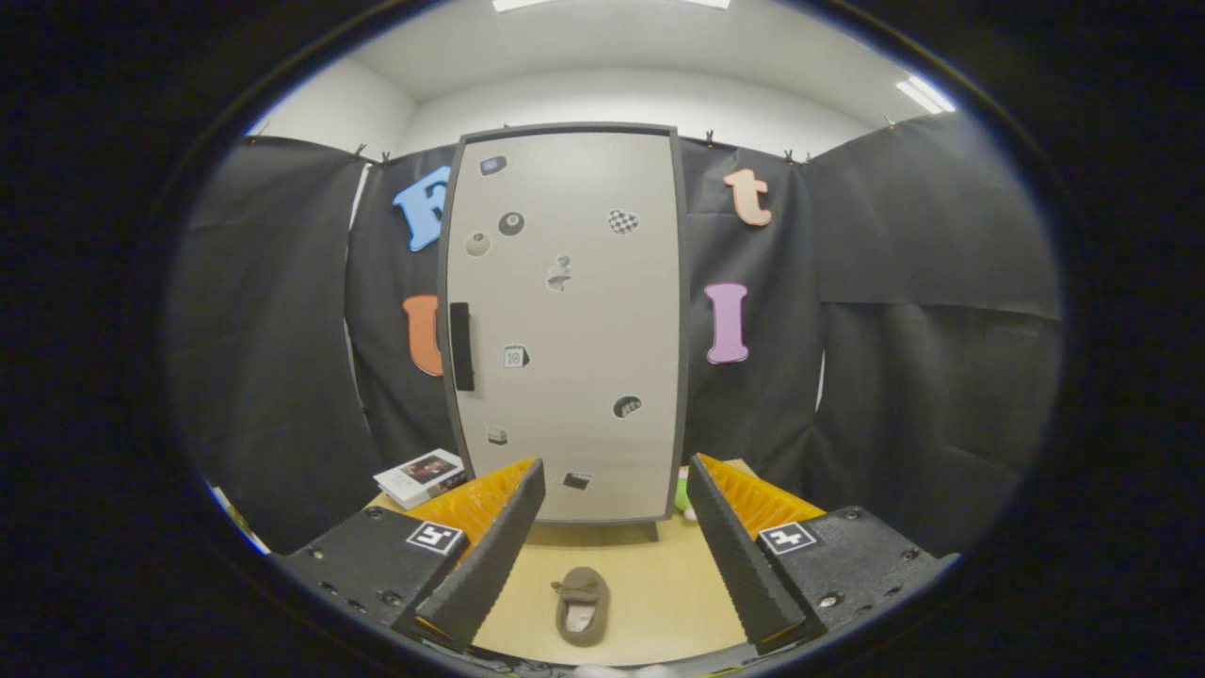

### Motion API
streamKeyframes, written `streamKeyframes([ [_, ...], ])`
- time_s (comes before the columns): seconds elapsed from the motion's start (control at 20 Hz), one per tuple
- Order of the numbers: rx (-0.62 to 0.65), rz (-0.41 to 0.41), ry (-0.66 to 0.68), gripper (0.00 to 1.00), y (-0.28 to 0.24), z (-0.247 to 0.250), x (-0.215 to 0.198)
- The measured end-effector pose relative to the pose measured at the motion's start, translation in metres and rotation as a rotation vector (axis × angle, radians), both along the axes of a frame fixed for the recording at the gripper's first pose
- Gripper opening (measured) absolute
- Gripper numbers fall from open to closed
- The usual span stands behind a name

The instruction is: Open the shoe cabinet door, grab the shoes and put them into the shoe cabinet, then close the shoe cabinet door.

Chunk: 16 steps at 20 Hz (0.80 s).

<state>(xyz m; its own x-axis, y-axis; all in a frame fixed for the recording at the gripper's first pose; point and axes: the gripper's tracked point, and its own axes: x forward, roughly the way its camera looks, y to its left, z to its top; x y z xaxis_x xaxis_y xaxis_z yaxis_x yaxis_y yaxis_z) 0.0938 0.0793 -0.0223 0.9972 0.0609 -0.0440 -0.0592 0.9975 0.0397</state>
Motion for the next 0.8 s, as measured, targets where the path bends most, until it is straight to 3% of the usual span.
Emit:
streamKeyframes([
  [0.45,-0.021,0.179,-0.054,0.99,0.116,0.022,0.105],
  [0.8,-0.004,0.23,-0.041,0.99,0.18,0.039,0.194],
])
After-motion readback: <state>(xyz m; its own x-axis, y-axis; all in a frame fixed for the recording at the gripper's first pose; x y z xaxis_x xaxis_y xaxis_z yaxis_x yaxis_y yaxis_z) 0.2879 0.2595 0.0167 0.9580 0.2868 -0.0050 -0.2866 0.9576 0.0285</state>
